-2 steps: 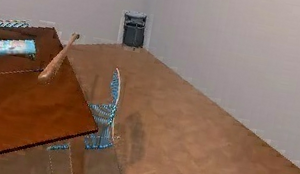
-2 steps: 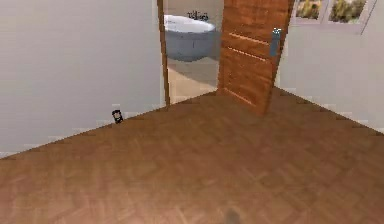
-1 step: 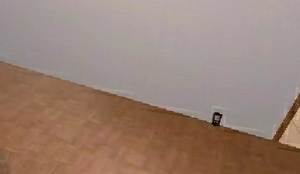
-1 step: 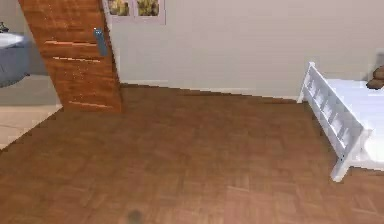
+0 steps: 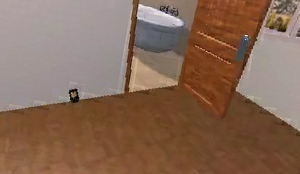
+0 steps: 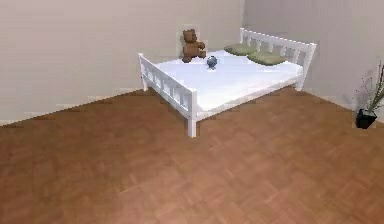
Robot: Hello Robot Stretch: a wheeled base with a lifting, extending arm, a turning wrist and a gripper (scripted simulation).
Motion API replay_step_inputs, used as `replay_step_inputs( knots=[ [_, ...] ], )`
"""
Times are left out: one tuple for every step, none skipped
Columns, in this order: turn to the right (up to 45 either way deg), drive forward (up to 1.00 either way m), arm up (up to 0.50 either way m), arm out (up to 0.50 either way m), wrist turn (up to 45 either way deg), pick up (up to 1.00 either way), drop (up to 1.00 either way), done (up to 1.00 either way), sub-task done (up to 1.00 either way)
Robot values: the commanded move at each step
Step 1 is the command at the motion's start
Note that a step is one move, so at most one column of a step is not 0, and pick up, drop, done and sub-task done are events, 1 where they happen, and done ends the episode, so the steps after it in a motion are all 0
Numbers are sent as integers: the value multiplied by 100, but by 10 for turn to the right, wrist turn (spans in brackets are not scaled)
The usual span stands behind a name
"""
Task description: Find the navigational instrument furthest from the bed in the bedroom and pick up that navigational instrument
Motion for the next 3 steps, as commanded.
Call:
replay_step_inputs(
  knots=[
    [450,0,0,0,0,0,0,0,0],
    [90,0,0,0,0,0,0,0,0],
    [0,20,0,0,0,0,0,0,0]
  ],
)
